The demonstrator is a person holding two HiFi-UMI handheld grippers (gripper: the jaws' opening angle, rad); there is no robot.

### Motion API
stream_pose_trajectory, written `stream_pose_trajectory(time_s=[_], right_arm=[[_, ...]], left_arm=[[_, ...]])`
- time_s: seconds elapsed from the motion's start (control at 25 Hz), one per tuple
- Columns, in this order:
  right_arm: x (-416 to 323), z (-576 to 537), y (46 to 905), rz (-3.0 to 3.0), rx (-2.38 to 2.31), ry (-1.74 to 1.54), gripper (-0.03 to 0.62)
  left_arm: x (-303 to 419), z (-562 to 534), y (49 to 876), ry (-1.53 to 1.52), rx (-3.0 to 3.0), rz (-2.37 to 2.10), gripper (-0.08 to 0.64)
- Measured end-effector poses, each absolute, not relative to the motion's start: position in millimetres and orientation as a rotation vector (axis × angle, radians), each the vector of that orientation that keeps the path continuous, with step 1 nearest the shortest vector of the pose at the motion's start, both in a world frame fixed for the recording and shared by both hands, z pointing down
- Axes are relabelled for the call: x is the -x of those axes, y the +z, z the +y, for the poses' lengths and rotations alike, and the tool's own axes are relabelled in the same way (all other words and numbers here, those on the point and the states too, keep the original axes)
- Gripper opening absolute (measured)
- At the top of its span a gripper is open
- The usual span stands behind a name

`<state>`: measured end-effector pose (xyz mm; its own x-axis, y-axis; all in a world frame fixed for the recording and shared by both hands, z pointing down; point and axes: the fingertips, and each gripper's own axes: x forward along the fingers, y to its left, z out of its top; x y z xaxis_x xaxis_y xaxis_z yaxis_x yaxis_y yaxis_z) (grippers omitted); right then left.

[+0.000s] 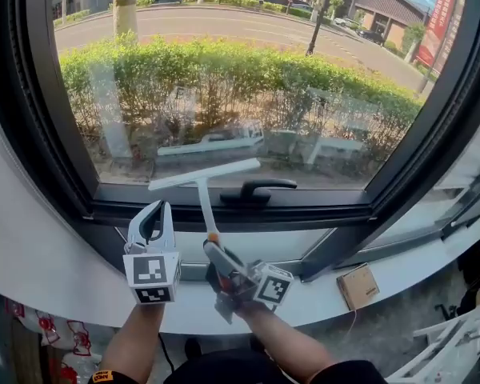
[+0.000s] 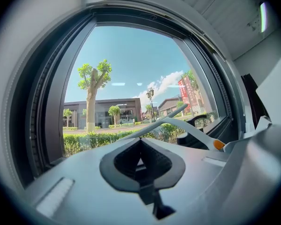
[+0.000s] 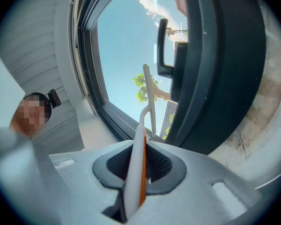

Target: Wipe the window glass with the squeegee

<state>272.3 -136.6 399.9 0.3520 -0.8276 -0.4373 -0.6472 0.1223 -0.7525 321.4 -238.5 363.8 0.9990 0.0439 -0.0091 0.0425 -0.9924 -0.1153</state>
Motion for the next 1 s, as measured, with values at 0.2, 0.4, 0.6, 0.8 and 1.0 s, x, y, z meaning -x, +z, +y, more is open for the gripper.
stream_pose_trajectory(time_s=[0.2, 0.4, 0.6, 0.8, 1.0], right_arm=[[-287.7, -102.3, 356.0, 1.395, 1.650, -0.094, 0.043], [-303.3, -69.0, 285.4, 1.459, 1.600, 0.074, 0.043], [-313.8, -43.6, 221.2, 1.532, 1.545, 0.205, 0.043], [-319.8, -33.6, 178.6, 1.595, 1.505, 0.275, 0.043], [-325.7, -27.6, 160.7, 1.601, 1.471, 0.289, 0.043]], left_arm=[[-330.3, -211.2, 312.8, 0.171, 3.003, -0.109, 0.017], [-337.5, -182.0, 254.3, 0.316, 2.964, -0.152, 0.017], [-341.4, -161.0, 191.4, 0.465, 2.911, -0.161, 0.017], [-342.8, -150.3, 141.2, 0.590, 2.856, -0.124, 0.017], [-338.3, -139.3, 109.0, 0.649, 2.831, -0.122, 0.017]])
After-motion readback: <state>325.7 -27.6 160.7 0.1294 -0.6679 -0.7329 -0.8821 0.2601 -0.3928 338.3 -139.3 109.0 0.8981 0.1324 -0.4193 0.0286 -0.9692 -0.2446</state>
